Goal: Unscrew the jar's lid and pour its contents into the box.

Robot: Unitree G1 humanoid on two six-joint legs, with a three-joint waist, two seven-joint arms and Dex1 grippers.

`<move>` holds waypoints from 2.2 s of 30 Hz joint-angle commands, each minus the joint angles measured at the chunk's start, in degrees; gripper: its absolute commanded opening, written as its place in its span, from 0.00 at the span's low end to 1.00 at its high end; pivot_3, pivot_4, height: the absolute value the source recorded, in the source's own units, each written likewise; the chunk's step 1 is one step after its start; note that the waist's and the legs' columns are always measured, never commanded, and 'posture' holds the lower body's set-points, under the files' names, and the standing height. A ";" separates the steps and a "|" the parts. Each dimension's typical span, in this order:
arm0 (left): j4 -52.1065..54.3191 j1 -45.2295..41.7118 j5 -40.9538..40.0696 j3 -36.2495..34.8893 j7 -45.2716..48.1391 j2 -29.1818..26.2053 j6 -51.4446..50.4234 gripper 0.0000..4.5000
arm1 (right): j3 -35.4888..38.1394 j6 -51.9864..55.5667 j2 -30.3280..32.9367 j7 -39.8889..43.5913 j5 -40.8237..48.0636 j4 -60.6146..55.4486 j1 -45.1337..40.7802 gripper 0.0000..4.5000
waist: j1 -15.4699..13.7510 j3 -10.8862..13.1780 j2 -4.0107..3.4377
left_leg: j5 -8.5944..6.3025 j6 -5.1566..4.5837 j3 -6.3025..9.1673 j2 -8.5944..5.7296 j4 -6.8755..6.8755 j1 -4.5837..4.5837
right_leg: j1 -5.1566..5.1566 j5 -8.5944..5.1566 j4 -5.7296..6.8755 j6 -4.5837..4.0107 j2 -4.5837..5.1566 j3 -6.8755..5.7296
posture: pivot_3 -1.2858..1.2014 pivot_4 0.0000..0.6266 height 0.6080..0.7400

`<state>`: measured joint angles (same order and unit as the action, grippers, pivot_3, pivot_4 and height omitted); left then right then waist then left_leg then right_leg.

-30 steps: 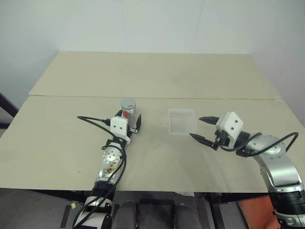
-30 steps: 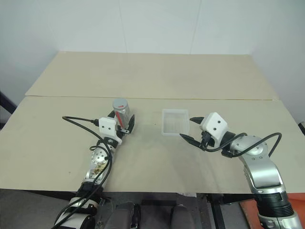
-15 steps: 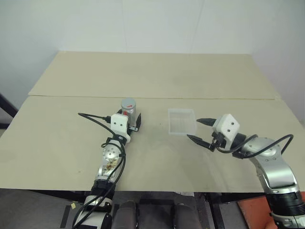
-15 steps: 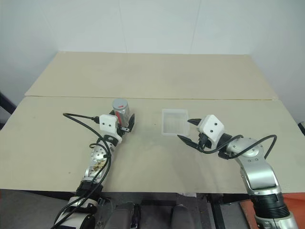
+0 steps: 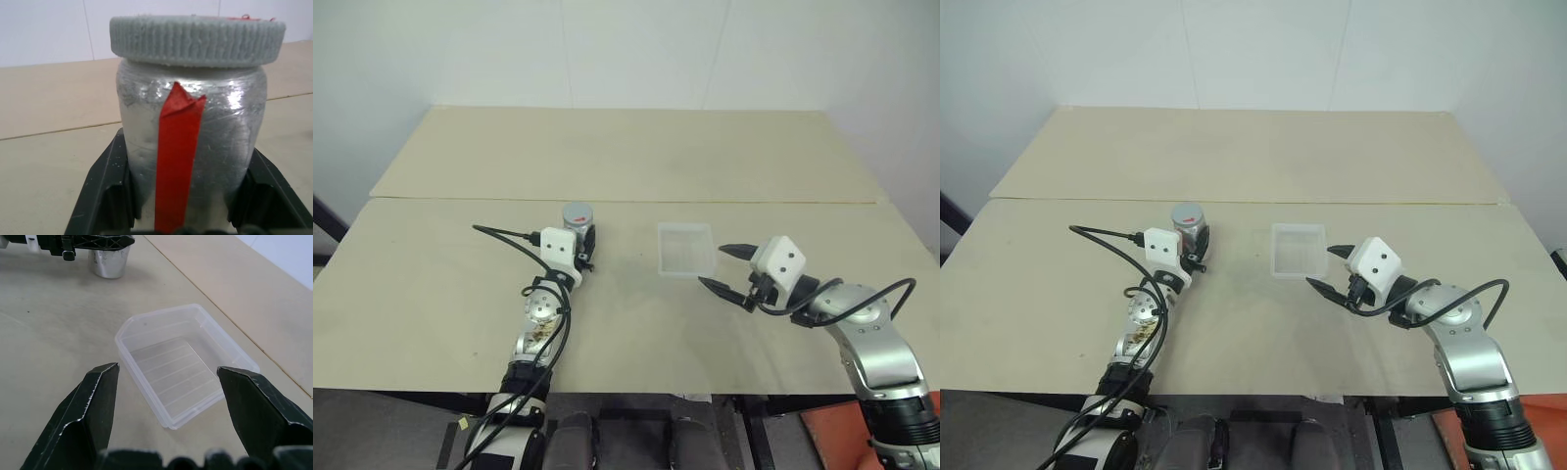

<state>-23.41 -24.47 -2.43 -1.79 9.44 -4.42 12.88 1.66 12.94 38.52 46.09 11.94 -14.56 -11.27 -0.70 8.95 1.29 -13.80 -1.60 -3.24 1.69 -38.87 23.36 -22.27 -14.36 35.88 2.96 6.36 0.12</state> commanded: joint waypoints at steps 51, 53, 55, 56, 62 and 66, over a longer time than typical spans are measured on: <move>39.64 13.01 -7.61 9.06 14.01 -4.84 -20.17 0.43 | -14.79 17.77 -28.33 -20.01 4.60 -7.78 -17.67 0.84 | 1.35 0.03 0.03 | 0.00 0.01 0.17 0.10 0.09 0.10 | -0.33 0.01 0.12 -0.04 -0.09 0.23 | 0.52 0.24 1.00; 38.96 12.57 -7.45 9.07 13.80 -4.69 -20.19 0.43 | -14.40 17.35 -28.66 -20.45 4.05 -7.67 -17.56 0.84 | 1.36 0.03 0.03 | 0.00 0.01 0.17 0.10 0.09 0.10 | -0.33 0.02 0.12 -0.04 -0.09 0.23 | 0.52 0.24 1.00; 38.62 12.43 -7.37 9.03 13.62 -4.58 -20.19 0.43 | -14.33 17.01 -28.65 -20.48 3.58 -7.72 -17.42 0.84 | 1.37 0.03 0.03 | 0.00 0.01 0.17 0.10 0.09 0.10 | -0.33 0.01 0.12 -0.04 -0.09 0.23 | 0.52 0.24 1.00; 38.53 12.35 -7.38 9.01 13.56 -4.54 -20.25 0.43 | -14.19 16.88 -28.72 -20.71 3.38 -7.66 -17.38 0.84 | 1.37 0.03 0.03 | 0.00 0.01 0.17 0.10 0.09 0.11 | -0.34 0.01 0.12 -0.04 -0.09 0.23 | 0.52 0.24 1.00; 37.94 11.94 -7.48 8.97 13.61 -4.25 -20.41 0.43 | -13.79 16.33 -28.92 -21.37 2.38 -7.17 -17.13 0.84 | 1.36 0.03 0.03 | 0.00 0.01 0.16 0.10 0.09 0.13 | -0.36 0.01 0.12 -0.04 -0.09 0.23 | 0.52 0.24 1.00; 37.52 12.01 -7.56 8.91 13.87 -4.19 -20.30 0.43 | -13.72 16.42 -29.05 -21.60 2.30 -7.32 -16.91 0.75 | 1.38 0.03 0.03 | 0.00 0.01 0.16 0.10 0.09 0.13 | -0.36 0.01 0.12 -0.04 -0.09 0.24 | 0.52 0.24 1.00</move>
<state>12.83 -11.70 -9.51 7.23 23.15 -8.77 -8.44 -13.28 31.32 9.74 25.25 14.55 -20.39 -28.09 0.68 8.98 1.33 -13.80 -1.59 -3.08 1.79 -38.78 23.49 -22.64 -14.34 36.00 2.92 6.27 0.35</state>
